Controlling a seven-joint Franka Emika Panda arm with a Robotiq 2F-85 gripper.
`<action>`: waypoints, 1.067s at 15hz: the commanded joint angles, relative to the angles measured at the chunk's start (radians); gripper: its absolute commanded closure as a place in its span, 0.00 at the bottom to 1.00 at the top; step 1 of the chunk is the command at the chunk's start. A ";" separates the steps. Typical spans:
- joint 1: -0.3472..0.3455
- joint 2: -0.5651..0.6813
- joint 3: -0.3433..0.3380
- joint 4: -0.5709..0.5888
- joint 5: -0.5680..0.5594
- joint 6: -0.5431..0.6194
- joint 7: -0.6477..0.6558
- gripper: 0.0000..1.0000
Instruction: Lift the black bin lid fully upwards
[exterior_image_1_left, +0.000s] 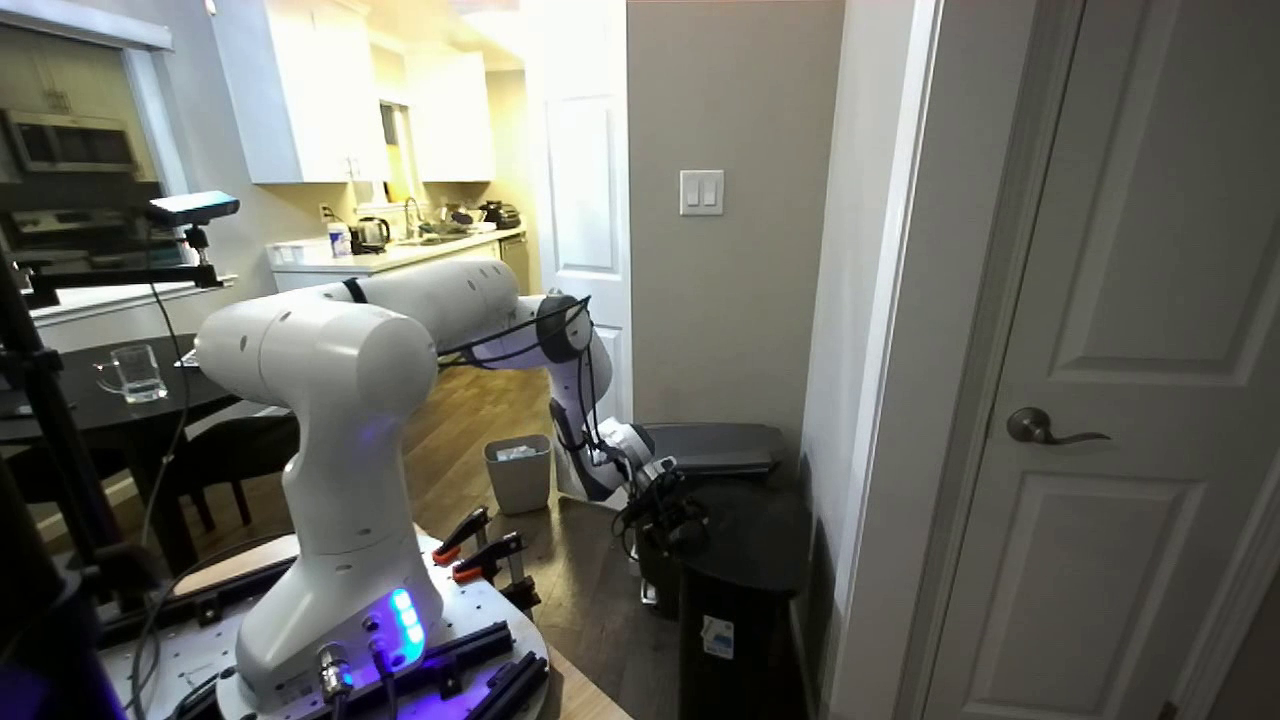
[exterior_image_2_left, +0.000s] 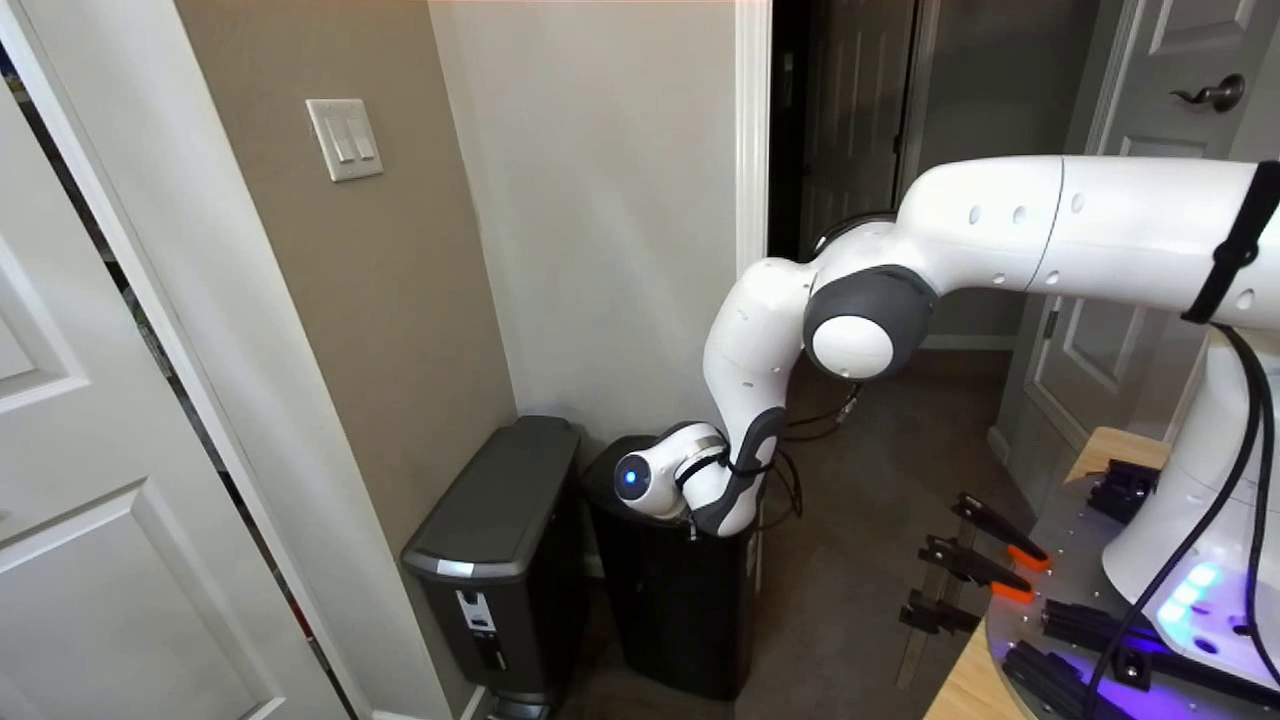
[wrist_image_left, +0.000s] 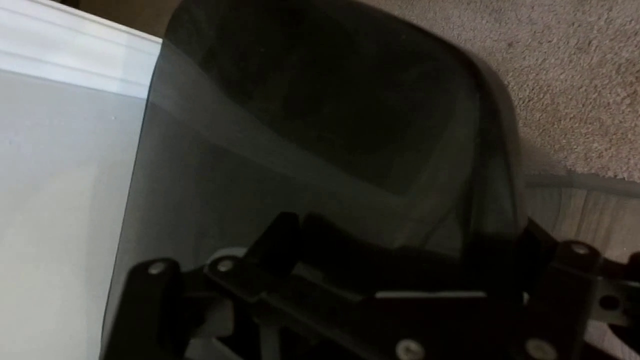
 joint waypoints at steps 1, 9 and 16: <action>-0.030 -0.002 0.005 -0.009 -0.017 0.077 0.022 0.00; 0.028 -0.014 0.001 -0.011 -0.010 0.077 0.098 0.00; 0.085 -0.105 -0.020 -0.124 -0.016 0.053 0.184 0.00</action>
